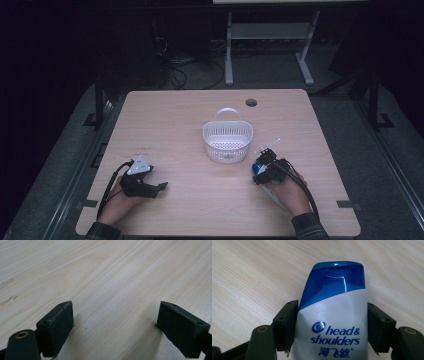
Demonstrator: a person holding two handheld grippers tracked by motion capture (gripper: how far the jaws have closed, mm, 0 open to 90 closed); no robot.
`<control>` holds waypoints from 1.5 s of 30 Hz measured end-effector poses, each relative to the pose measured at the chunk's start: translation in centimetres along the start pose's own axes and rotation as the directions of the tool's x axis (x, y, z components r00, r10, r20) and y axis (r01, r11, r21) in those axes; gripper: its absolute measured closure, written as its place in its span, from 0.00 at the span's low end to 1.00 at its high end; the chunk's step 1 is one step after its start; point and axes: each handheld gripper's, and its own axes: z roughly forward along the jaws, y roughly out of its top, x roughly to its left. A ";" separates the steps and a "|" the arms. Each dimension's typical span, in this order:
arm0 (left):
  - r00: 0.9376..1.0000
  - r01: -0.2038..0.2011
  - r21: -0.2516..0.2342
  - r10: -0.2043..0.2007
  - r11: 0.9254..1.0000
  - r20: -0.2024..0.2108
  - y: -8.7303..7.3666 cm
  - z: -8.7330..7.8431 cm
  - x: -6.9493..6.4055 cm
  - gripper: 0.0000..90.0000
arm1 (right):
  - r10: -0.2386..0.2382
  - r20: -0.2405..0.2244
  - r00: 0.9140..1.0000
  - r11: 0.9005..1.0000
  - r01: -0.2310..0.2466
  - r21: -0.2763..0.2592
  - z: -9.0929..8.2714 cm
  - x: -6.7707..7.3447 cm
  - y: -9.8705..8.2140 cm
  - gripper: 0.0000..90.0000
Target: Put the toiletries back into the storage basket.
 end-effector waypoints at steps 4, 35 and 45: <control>1.000 0.001 -0.001 -0.001 1.000 0.000 0.0 0.0 0.0 0.15 | -0.004 -0.002 1.000 1.000 0.004 0.000 0.0 0.0 0.0 0.38; 1.000 0.000 -0.001 0.000 1.000 0.004 0.0 0.0 -0.1 0.15 | 0.054 -0.195 0.979 0.959 -0.105 -0.264 -5.0 -3.6 -2.5 0.38; 1.000 -0.001 -0.001 0.001 1.000 0.004 0.0 0.0 -0.1 0.15 | 0.079 -0.247 0.966 0.931 -0.160 -0.328 -6.9 -4.8 -3.4 0.39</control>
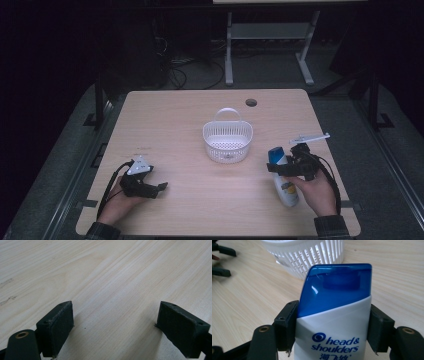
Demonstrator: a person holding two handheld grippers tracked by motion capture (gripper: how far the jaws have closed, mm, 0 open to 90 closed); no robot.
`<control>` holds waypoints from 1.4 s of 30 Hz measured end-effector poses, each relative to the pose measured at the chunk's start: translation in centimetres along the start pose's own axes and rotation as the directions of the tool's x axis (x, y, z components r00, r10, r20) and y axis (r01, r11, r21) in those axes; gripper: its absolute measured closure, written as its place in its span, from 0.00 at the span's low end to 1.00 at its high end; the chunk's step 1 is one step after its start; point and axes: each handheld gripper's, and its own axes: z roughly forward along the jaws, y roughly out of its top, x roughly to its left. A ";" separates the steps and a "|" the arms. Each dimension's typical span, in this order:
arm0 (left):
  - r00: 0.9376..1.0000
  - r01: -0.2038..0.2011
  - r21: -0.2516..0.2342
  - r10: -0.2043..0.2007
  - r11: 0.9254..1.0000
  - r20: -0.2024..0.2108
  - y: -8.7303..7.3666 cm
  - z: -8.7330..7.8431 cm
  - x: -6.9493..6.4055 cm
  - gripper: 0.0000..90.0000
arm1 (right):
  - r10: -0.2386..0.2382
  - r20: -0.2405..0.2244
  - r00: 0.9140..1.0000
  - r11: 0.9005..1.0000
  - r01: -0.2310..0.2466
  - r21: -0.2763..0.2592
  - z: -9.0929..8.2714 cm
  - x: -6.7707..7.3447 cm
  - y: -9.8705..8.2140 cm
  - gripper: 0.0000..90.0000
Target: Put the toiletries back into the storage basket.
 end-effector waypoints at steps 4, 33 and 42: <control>1.000 0.000 0.000 0.000 1.000 0.000 0.0 0.0 0.0 0.15 | 0.016 -0.018 1.000 0.999 -0.016 -0.029 -0.8 -0.3 0.0 0.39; 1.000 0.000 0.000 0.000 1.000 0.000 0.0 0.0 0.0 0.15 | 0.004 0.005 1.000 0.957 -0.002 -0.290 -3.3 -0.9 -0.4 0.39; 1.000 0.003 -0.002 -0.003 1.000 -0.001 0.0 0.0 -0.1 0.15 | -0.021 0.011 1.000 0.953 0.023 -0.302 -3.5 -0.2 0.6 0.39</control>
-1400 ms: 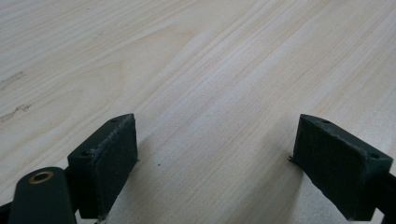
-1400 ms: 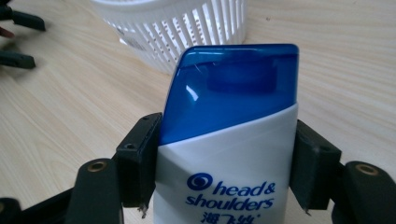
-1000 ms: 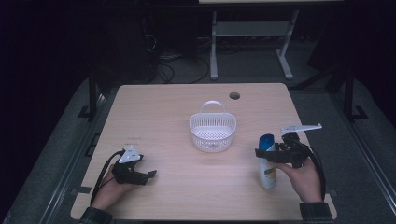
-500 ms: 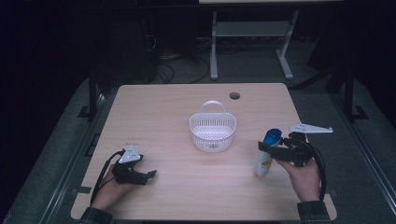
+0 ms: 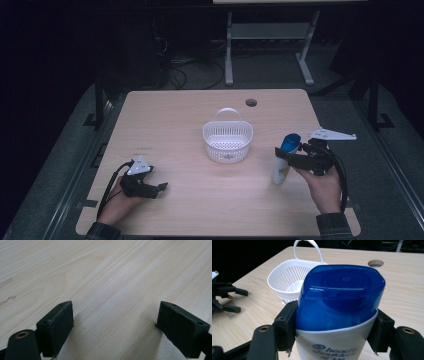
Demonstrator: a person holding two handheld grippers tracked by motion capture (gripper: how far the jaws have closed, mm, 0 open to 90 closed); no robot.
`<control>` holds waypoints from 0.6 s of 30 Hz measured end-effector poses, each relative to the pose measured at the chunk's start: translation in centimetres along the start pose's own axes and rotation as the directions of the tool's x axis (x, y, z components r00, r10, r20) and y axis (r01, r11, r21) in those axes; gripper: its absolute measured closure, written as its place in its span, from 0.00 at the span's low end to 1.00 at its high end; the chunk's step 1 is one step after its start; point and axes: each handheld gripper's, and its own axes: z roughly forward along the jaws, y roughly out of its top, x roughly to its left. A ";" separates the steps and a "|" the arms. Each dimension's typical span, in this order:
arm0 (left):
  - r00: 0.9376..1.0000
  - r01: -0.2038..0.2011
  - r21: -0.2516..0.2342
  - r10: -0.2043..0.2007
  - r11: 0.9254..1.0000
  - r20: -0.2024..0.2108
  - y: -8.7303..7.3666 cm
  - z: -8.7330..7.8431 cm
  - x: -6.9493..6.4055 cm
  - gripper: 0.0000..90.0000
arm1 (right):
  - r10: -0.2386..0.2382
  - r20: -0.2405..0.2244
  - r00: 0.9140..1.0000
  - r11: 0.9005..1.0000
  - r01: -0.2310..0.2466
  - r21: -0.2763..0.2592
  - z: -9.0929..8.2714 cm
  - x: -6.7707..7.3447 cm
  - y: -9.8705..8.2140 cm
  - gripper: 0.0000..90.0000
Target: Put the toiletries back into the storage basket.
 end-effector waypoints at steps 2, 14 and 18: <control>1.000 -0.001 0.000 0.001 1.000 0.000 0.0 0.0 0.0 0.15 | -0.008 -0.003 1.000 1.000 0.008 -0.004 0.0 0.2 0.4 0.39; 1.000 -0.004 0.007 0.004 1.000 0.002 0.0 -0.1 0.0 0.15 | -0.053 -0.014 0.998 0.998 0.053 -0.039 0.1 1.4 3.3 0.39; 1.000 -0.004 0.006 0.004 1.000 0.003 0.0 0.0 0.0 0.15 | -0.066 -0.018 0.998 0.997 0.066 -0.049 0.2 1.7 4.1 0.39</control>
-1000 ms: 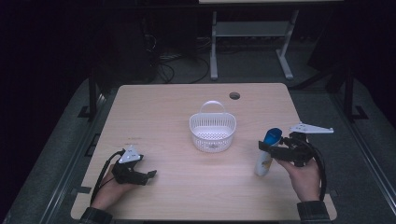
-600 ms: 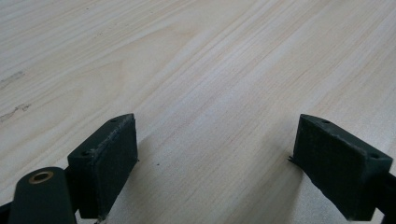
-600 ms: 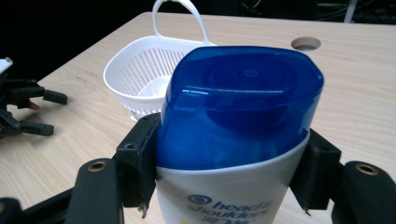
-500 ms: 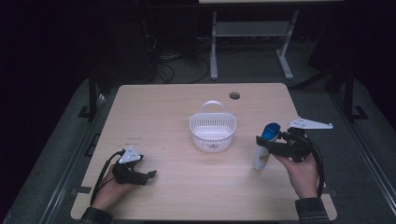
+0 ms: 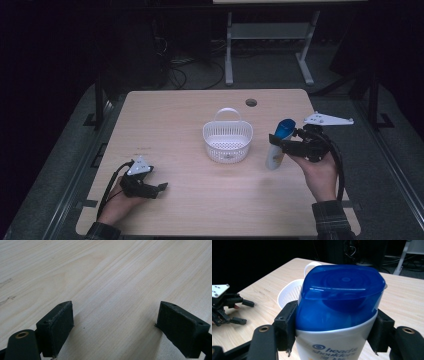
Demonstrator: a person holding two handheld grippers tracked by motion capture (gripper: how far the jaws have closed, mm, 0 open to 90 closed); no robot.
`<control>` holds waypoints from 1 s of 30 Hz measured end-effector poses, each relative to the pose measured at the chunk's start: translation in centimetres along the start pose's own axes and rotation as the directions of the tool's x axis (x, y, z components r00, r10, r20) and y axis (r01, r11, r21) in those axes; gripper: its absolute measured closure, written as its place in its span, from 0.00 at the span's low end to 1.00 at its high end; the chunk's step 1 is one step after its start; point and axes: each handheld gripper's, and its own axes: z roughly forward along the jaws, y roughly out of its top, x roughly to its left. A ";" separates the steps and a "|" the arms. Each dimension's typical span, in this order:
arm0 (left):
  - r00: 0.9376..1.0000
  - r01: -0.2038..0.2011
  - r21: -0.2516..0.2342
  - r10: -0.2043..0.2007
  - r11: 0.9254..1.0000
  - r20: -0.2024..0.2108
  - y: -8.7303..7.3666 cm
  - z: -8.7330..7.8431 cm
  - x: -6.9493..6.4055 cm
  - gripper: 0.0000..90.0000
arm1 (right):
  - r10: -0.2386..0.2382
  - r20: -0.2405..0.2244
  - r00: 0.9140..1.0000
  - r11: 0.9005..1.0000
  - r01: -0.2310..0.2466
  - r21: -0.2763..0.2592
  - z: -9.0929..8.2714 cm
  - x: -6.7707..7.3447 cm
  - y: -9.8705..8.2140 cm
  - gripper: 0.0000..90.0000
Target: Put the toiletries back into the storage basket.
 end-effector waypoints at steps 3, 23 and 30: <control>1.000 -0.002 0.000 0.002 1.000 -0.001 0.0 0.0 0.0 0.15 | -0.002 -0.008 1.000 1.000 0.002 -0.006 0.1 0.1 0.5 0.39; 1.000 -0.004 0.000 0.004 1.000 0.000 0.0 0.0 0.0 0.15 | -0.036 -0.021 0.999 0.999 0.035 -0.033 1.7 1.1 3.9 0.39; 1.000 -0.005 0.000 0.005 1.000 0.001 0.0 0.0 0.0 0.15 | -0.058 -0.030 0.998 0.998 0.057 -0.039 2.4 1.7 5.3 0.39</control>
